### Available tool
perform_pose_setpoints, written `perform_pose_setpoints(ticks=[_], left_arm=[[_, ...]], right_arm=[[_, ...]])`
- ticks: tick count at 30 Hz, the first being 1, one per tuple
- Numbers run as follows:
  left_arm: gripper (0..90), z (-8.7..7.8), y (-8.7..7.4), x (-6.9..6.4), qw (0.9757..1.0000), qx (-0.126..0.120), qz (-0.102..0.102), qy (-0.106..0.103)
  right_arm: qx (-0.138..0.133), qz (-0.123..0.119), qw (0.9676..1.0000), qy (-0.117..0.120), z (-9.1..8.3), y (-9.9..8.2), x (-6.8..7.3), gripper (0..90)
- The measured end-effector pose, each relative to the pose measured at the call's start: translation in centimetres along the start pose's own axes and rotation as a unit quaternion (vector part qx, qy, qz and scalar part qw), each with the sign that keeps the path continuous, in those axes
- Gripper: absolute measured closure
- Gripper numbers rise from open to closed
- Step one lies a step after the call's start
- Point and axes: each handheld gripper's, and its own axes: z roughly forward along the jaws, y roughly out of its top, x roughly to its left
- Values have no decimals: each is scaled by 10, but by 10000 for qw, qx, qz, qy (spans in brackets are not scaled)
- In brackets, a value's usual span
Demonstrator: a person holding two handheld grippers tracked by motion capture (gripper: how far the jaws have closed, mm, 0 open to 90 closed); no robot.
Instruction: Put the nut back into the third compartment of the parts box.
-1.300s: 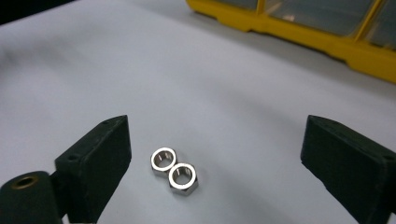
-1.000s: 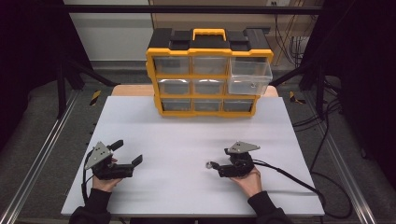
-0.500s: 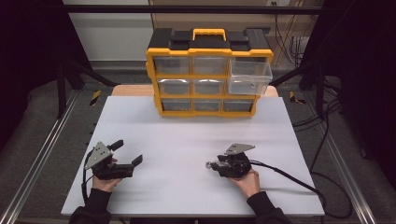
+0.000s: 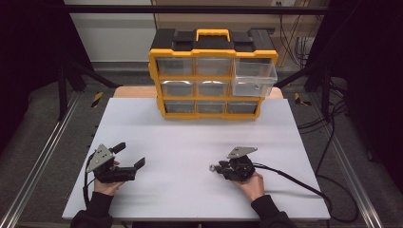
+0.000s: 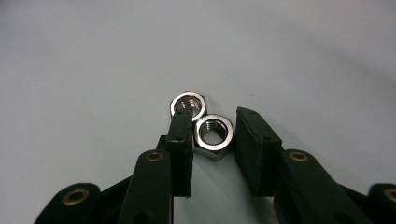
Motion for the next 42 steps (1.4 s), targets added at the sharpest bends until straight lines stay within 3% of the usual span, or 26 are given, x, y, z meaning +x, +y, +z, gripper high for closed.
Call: perform_pose_setpoints(ticks=[9, 19, 42], left_arm=[[15, 0, 0, 0, 10000, -13, 1, -5], [16, -1, 0, 0, 10000, -21, -3, -7], [16, 0, 0, 0, 10000, -1, 16, -2]], right_arm=[[29, -62, 10000, -7, 0, 0, 0, 702], [102, 28, 9999, 11, -6, 4, -3, 703], [-673, -143, 9974, -235, -66, 25, -3, 703]])
